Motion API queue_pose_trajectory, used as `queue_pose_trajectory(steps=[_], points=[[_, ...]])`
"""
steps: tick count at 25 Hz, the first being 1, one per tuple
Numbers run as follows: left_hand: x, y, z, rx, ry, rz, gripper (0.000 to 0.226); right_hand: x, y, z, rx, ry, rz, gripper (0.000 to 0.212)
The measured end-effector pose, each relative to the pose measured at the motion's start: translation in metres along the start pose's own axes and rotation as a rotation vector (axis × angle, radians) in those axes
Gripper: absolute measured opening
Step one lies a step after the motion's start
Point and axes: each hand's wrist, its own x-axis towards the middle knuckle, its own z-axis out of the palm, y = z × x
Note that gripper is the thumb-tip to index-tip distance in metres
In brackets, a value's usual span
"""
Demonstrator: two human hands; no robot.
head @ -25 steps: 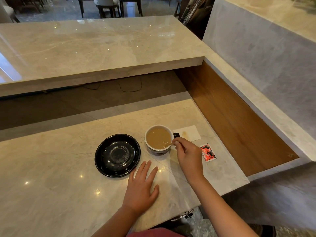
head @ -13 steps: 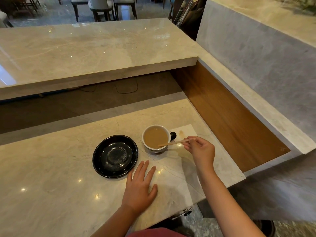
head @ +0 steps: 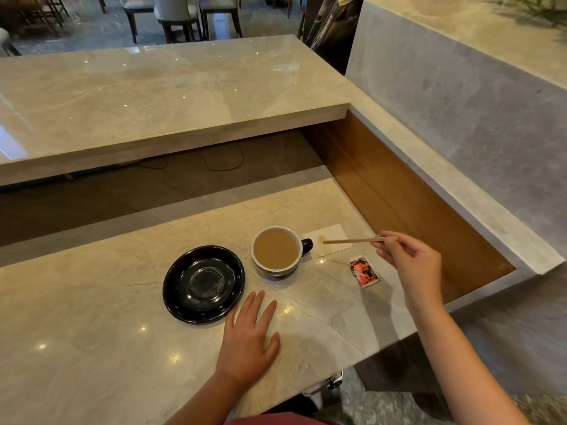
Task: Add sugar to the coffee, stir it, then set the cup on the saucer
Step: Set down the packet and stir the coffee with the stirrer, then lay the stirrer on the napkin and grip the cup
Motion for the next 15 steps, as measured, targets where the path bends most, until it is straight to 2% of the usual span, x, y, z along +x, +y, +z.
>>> queue_pose_trajectory(steps=[4,7,9,15], points=[[0.001,0.001,0.000,0.003,-0.003,0.003,0.058,0.017,0.014,0.006,-0.292,-0.084,-0.203,0.018],[0.001,0.000,0.000,0.005,-0.008,-0.002,0.058,0.025,0.028,0.024,-0.586,-0.185,-0.566,0.016],[0.000,0.000,-0.001,0.003,-0.011,0.000,0.060,0.027,0.040,0.027,-0.694,-0.275,-0.738,0.018],[-0.001,0.001,-0.002,0.005,-0.010,-0.005,0.059,0.020,0.072,0.010,-0.860,-0.468,-0.897,0.023]])
